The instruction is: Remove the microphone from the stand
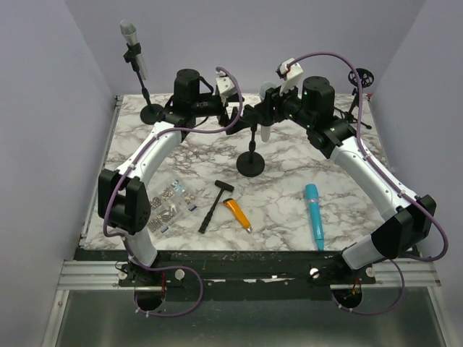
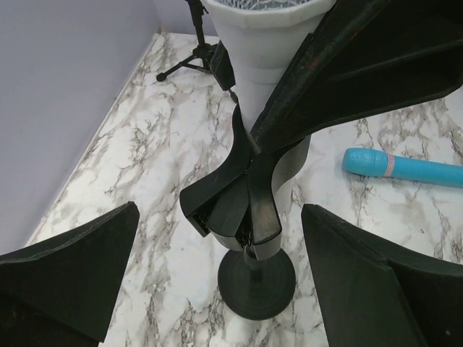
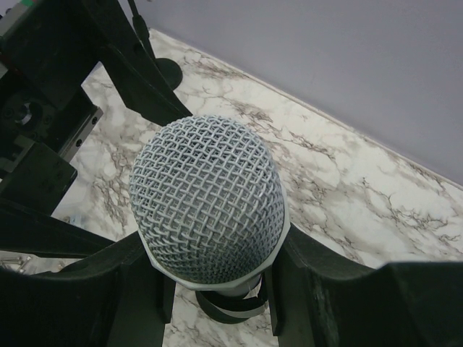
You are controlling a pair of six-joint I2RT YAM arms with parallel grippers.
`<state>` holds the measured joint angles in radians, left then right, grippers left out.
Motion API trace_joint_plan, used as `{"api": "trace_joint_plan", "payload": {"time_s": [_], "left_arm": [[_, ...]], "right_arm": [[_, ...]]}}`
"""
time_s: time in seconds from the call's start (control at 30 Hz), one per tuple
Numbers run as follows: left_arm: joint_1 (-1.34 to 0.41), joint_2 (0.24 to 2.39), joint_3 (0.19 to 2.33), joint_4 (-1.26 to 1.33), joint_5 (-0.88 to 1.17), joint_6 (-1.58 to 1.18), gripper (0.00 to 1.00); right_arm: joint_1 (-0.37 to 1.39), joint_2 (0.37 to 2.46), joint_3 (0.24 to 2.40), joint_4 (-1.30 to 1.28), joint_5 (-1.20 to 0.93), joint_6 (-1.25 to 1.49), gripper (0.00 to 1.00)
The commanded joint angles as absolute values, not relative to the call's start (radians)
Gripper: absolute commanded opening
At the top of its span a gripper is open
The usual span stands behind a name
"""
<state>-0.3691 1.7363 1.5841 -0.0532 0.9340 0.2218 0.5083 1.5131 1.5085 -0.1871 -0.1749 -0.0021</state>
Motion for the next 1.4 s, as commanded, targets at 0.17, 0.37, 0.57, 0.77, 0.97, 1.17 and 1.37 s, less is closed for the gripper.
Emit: {"api": "trace_joint_plan", "payload": {"time_s": [0.17, 0.37, 0.57, 0.77, 0.97, 1.17, 1.37], "left_arm": [[-0.389, 1.829, 1.702, -0.106, 1.049, 0.252, 0.96], [-0.397, 1.865, 1.729, -0.125, 1.061, 0.255, 0.90], [-0.397, 1.828, 1.682, -0.087, 0.999, 0.252, 0.42], [-0.404, 1.790, 1.648, -0.128, 0.888, 0.258, 0.00], [-0.413, 1.786, 1.638, -0.150, 0.859, 0.233, 0.00], [-0.417, 1.783, 1.637, -0.162, 0.846, 0.227, 0.00], [-0.422, 1.780, 1.627, -0.186, 0.819, 0.227, 0.00]], "right_arm": [[0.517, 1.544, 1.510, -0.252, -0.253, 0.027, 0.01], [0.516, 1.548, 1.513, -0.255, -0.254, 0.029, 0.01], [0.516, 1.542, 1.512, -0.253, -0.261, 0.029, 0.01], [0.517, 1.525, 1.500, -0.218, -0.208, 0.037, 0.01], [0.516, 1.524, 1.564, -0.228, -0.154, 0.063, 0.01], [0.517, 1.490, 1.644, -0.285, 0.074, 0.085, 0.01], [0.517, 1.421, 1.695, -0.278, 0.234, 0.107, 0.01]]}}
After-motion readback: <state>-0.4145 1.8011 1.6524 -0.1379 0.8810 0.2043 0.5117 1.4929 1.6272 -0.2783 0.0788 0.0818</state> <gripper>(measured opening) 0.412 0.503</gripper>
